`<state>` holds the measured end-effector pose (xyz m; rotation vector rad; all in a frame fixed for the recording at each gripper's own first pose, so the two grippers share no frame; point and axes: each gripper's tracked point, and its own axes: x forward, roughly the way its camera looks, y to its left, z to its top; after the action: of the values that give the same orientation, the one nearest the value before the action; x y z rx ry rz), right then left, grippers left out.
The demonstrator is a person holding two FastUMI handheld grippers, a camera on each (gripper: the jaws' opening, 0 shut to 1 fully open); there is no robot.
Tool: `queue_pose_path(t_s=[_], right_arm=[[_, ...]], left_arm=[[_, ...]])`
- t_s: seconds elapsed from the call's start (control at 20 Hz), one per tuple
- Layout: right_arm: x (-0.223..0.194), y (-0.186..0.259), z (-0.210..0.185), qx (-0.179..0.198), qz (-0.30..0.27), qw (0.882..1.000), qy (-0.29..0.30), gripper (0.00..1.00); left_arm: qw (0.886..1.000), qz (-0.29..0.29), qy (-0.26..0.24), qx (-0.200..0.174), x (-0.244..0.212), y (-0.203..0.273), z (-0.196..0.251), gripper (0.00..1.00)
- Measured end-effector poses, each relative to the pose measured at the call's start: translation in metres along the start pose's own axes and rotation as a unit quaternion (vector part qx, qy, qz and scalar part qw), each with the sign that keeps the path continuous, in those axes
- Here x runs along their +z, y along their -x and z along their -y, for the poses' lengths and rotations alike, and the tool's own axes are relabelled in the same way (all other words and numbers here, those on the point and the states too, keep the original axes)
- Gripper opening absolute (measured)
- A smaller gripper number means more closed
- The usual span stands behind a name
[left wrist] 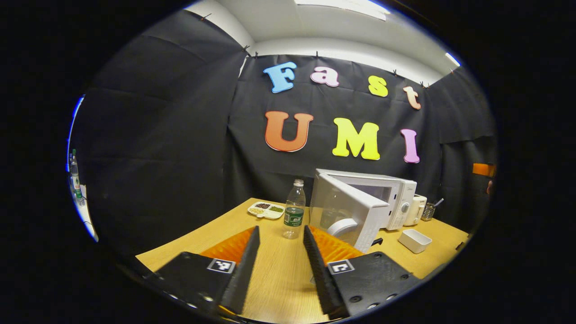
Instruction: Open the microwave oven with the left hand, put the food in, and close the microwave oven.
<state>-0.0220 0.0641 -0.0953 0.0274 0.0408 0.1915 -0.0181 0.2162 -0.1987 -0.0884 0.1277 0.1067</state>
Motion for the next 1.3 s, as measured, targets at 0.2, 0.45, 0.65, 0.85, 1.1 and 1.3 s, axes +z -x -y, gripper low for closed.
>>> queue_pose_path(t_s=[0.2, 0.45, 0.65, 0.85, 1.1, 1.3], right_arm=[[-0.002, 0.019, 0.018, 0.004, 0.014, 1.0, 0.011, 0.99], [-0.008, 0.025, 0.036, 0.001, 0.014, 1.0, 0.006, 1.0], [-0.013, 0.026, 0.045, 0.001, 0.01, 1.0, -0.002, 1.0], [-0.015, 0.027, 0.052, 0.0, 0.008, 1.0, -0.004, 1.0], [-0.014, 0.028, 0.058, -0.001, 0.005, 1.0, -0.002, 0.88], [-0.011, 0.031, 0.058, 0.008, 0.012, 1.0, 0.004, 0.89]], left_arm=[[0.999, -0.023, -0.029, 0.001, -0.019, -0.023, 0.003, 0.0], [0.999, -0.041, -0.02, -0.017, -0.033, -0.043, 0.015, 0.0], [0.998, -0.049, -0.024, -0.024, -0.04, -0.043, 0.024, 0.0], [0.998, -0.05, -0.025, -0.042, -0.044, -0.042, 0.045, 0.0], [0.996, -0.045, -0.02, -0.073, -0.045, -0.042, 0.081, 0.0], [0.994, -0.048, -0.027, -0.1, -0.05, -0.051, 0.116, 0.0]])
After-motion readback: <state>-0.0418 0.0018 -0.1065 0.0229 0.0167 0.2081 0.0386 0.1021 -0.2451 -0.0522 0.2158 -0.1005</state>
